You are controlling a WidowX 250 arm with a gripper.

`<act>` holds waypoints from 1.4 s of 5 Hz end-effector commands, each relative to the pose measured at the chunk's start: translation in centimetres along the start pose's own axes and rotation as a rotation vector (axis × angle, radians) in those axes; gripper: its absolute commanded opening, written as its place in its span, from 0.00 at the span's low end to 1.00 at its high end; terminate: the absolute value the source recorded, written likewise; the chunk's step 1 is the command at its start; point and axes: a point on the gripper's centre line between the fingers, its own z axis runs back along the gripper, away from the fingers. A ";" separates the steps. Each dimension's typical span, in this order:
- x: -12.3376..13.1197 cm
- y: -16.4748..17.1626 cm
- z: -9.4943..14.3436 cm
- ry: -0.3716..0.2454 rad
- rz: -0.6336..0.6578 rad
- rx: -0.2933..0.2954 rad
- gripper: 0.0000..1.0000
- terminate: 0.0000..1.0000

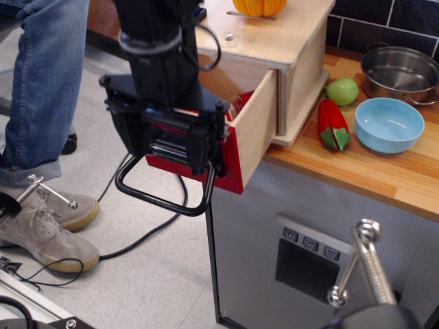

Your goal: Close drawer of box

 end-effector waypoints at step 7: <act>16.1 3.6 -0.9 -0.098 0.097 0.027 1.00 1.00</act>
